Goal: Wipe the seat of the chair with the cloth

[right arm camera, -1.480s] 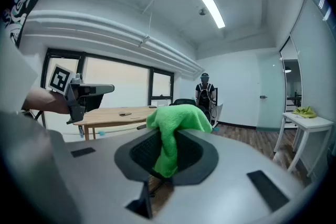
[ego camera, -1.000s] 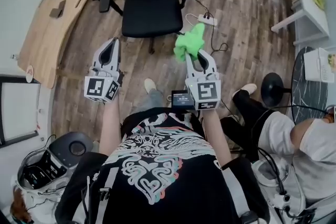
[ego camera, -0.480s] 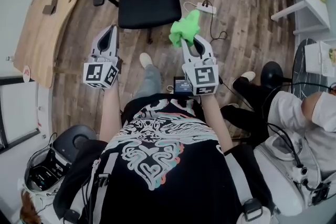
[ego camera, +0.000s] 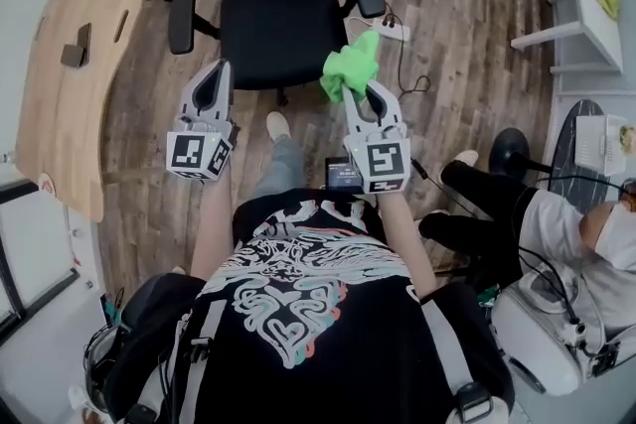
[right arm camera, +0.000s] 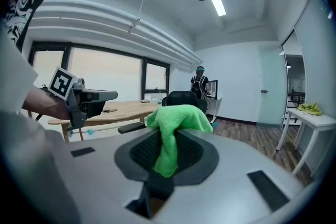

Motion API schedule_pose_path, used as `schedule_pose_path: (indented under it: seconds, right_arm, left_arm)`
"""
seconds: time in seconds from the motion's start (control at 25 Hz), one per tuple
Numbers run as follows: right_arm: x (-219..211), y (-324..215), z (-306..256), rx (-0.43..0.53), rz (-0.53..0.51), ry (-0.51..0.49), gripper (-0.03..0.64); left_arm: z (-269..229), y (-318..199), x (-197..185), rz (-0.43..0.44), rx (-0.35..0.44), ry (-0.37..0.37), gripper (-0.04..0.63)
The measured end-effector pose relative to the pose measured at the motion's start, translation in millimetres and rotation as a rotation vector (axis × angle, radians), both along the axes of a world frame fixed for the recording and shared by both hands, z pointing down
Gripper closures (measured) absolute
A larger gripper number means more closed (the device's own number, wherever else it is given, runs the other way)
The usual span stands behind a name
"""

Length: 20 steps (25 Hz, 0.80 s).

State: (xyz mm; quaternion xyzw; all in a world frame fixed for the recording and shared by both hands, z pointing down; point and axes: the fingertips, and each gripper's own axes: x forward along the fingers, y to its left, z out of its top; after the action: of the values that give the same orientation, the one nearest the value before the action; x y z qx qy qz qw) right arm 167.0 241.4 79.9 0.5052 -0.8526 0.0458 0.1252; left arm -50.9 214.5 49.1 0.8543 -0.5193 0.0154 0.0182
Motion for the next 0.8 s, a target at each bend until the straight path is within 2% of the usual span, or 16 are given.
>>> schedule_pose_path:
  seconds: [0.16, 0.32, 0.48, 0.8]
  right_arm:
    - [-31, -43, 12, -0.023, 0.028, 0.046, 0.563]
    - [-47, -93, 19, -0.034, 0.053, 0.067, 0.563]
    - [-59, -131, 24, -0.046, 0.054, 0.079, 0.563]
    - [-65, -172, 53, -0.094, -0.016, 0.077, 0.563]
  left_arm:
    - [11, -49, -33, 0.016, -0.014, -0.019, 0.595]
    - [25, -102, -51, 0.034, -0.056, -0.049, 0.595]
    - [37, -138, -68, 0.036, -0.084, -0.049, 0.595]
    - [70, -169, -60, 0.016, -0.145, -0.060, 0.595]
